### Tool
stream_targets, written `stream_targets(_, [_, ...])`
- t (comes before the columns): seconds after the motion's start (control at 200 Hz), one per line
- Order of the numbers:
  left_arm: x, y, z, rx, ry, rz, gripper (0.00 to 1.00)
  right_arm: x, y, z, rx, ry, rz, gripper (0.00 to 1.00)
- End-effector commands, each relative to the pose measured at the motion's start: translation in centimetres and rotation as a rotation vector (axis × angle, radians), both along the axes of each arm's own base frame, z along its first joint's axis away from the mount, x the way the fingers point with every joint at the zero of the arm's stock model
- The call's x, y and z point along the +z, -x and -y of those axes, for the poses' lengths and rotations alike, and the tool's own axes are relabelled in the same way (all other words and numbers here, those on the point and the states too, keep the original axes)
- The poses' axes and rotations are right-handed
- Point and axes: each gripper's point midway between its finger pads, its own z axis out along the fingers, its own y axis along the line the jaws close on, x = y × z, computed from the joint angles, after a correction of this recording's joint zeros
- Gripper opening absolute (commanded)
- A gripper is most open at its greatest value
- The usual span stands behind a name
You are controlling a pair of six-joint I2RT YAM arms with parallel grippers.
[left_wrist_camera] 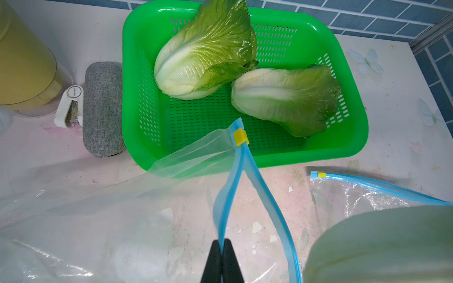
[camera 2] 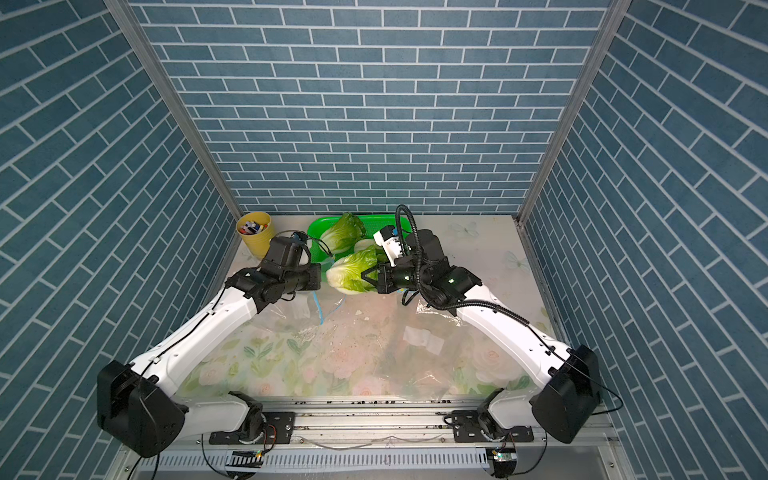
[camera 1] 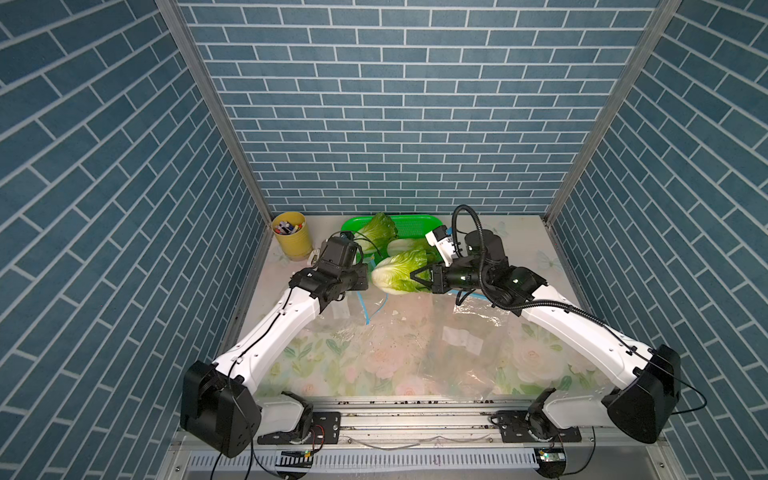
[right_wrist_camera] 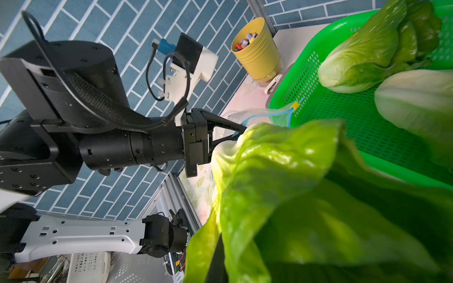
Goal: Put the chinese cabbages into a zipper bag and zip it
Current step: Place the Chinese cabbage in the zipper food storage bag.
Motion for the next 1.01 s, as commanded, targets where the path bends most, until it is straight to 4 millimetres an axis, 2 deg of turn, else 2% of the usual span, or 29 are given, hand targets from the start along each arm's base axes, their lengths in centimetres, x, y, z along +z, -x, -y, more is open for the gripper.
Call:
stream_targets(0.0, [1.6,-0.3,0.6,-0.016,0.034,0.038,0.00,0.3,0.0,-1.3,0.058,-0.021,0.055,0.00])
stream_targets(0.3, [3.2,0.2,1.0,-0.064,0.036,0.065,0.00,-3.3,-0.4,-1.6,0.079,0.088,0.034,0.00])
stream_targets(0.475, [4.3,0.5,1.8,-0.124,0.048,0.081,0.00,-4.7,0.9,-1.0,0.124,0.157,0.064,0.00])
stream_targets(0.635, [5.0,1.1,3.2,-0.185,0.084,0.080,0.00,-3.6,2.0,-1.2,0.167,0.144,0.105,0.00])
stream_targets(0.795, [6.0,1.6,4.6,-0.201,0.102,0.092,0.00,-2.2,1.5,-2.0,0.159,0.096,0.130,0.00])
stream_targets(1.0, [6.6,1.8,4.8,-0.177,0.145,0.098,0.00,-1.2,1.8,-3.2,0.203,0.020,0.157,0.00])
